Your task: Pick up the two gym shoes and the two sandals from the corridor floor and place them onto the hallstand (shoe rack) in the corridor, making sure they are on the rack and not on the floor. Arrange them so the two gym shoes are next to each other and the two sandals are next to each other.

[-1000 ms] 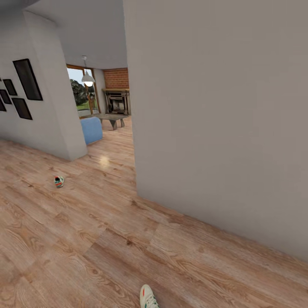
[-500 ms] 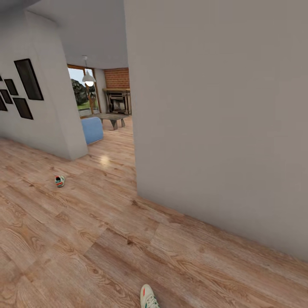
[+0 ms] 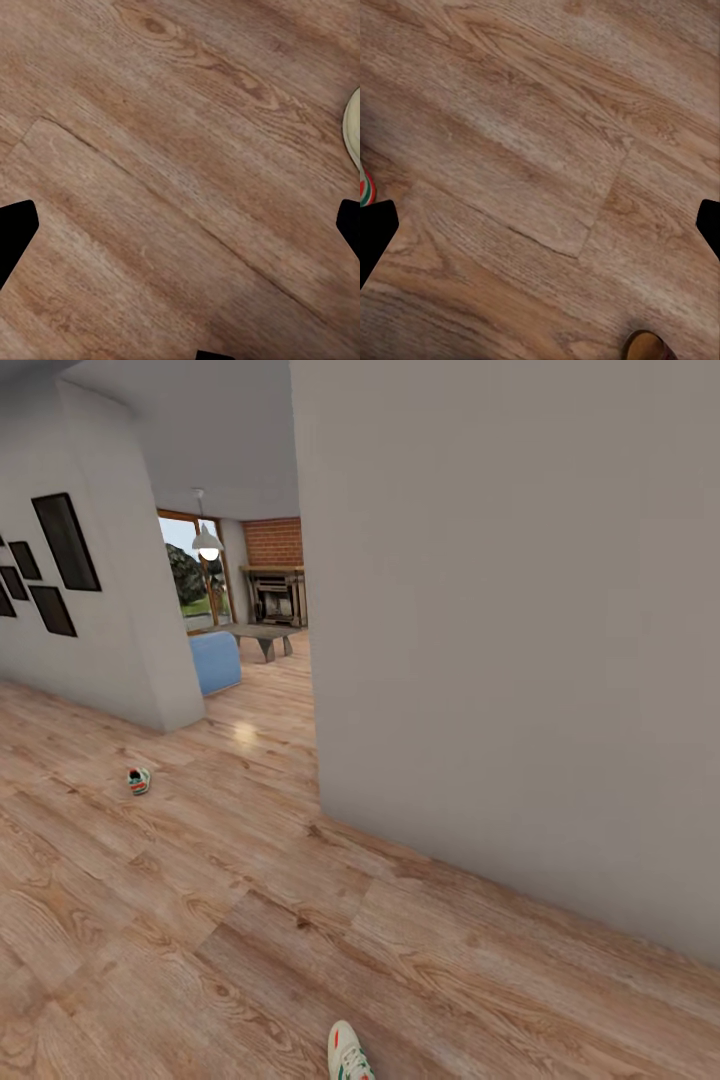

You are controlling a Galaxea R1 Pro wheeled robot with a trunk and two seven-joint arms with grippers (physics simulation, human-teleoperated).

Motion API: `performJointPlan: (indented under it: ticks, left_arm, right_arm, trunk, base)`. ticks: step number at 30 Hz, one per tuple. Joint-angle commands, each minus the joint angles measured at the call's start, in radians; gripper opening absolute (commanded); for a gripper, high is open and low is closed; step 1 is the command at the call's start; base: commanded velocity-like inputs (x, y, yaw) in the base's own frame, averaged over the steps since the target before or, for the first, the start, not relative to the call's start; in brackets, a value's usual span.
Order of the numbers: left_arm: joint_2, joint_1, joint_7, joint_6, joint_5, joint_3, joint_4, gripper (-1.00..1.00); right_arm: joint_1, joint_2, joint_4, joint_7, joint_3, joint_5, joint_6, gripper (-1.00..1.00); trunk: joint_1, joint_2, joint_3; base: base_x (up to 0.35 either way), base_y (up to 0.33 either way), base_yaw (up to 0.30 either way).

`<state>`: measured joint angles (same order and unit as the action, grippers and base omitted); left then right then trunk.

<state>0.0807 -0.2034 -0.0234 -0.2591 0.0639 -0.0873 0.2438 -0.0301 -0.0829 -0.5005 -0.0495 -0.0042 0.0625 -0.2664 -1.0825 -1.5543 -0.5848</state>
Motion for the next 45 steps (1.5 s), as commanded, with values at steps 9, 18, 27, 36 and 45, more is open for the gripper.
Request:
performJointPlan:
  ticks: [9,18,27,36,45]
  left_arm:
    - [0.000,-0.001,0.000,-0.003,0.007,0.001,-0.001,1.00]
    - [0.000,-0.001,0.000,-0.003,0.007,0.000,-0.001,1.00]
    - [0.001,-0.001,0.000,-0.003,0.007,0.001,0.000,1.00]
    - [0.001,-0.001,0.000,-0.003,0.007,0.001,0.000,1.00]
    - [0.001,-0.001,0.000,-0.003,0.007,0.001,-0.001,1.00]
  right_arm:
    - [0.000,0.000,0.000,-0.004,0.000,0.006,-0.002,1.00]
    - [0.000,0.000,0.000,-0.004,0.000,0.006,-0.002,1.00]
    - [-0.001,0.000,0.000,-0.004,0.000,0.006,-0.001,1.00]
    - [-0.001,0.000,0.000,-0.004,0.000,0.006,-0.001,1.00]
    - [-0.001,0.000,0.000,-0.004,0.000,0.006,0.000,1.00]
  trunk:
    - [-0.035,-0.064,-0.036]
    - [-0.069,-0.127,-0.077]
    - [-0.104,-0.190,-0.119]
    - [-0.138,-0.253,-0.162]
    - [-0.173,-0.316,-0.204]
  base:
    - [0.000,0.000,0.000]
    - [0.000,0.000,0.000]
    - [0.000,0.000,0.000]
    - [0.000,0.000,0.000]
    - [0.000,0.000,0.000]
